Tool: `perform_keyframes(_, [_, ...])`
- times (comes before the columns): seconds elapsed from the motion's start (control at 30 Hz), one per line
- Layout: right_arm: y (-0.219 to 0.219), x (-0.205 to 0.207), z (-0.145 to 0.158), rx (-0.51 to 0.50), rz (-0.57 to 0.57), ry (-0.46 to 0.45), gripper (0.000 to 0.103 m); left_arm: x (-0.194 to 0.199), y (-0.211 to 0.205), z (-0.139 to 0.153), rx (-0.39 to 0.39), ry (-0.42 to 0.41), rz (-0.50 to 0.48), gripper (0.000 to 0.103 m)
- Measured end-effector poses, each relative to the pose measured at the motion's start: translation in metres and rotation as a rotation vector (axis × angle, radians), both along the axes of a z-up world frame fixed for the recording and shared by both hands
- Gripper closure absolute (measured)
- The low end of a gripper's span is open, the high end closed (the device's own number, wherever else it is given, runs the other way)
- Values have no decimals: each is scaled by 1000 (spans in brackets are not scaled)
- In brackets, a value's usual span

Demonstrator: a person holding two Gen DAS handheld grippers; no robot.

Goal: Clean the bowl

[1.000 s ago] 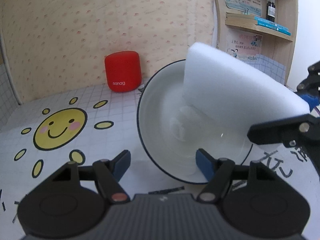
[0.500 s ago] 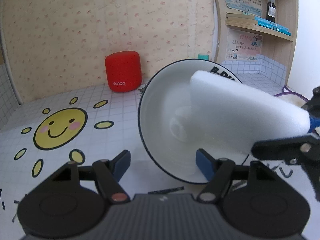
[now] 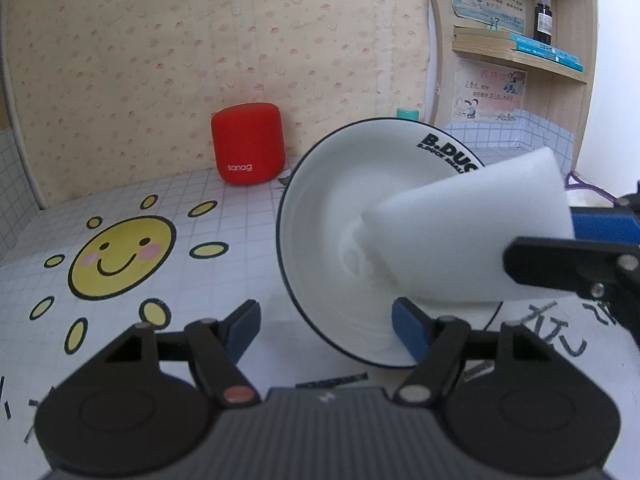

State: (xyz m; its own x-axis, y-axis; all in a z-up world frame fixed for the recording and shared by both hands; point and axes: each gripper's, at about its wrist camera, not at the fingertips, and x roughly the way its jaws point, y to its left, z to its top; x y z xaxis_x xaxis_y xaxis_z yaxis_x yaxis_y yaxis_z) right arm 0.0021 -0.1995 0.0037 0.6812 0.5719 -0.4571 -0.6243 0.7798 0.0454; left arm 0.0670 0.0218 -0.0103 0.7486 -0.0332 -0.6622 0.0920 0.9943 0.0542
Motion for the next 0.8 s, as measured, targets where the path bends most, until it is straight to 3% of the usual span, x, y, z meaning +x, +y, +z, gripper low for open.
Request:
perform_keyframes(0.57, [8,17,-10,143,-79,69,85,4,1,1,-4,6,-10,30])
perform_keyframes(0.8, [7,15,-10,131,-108,107,86,-1,2,2,-1,5,5,33])
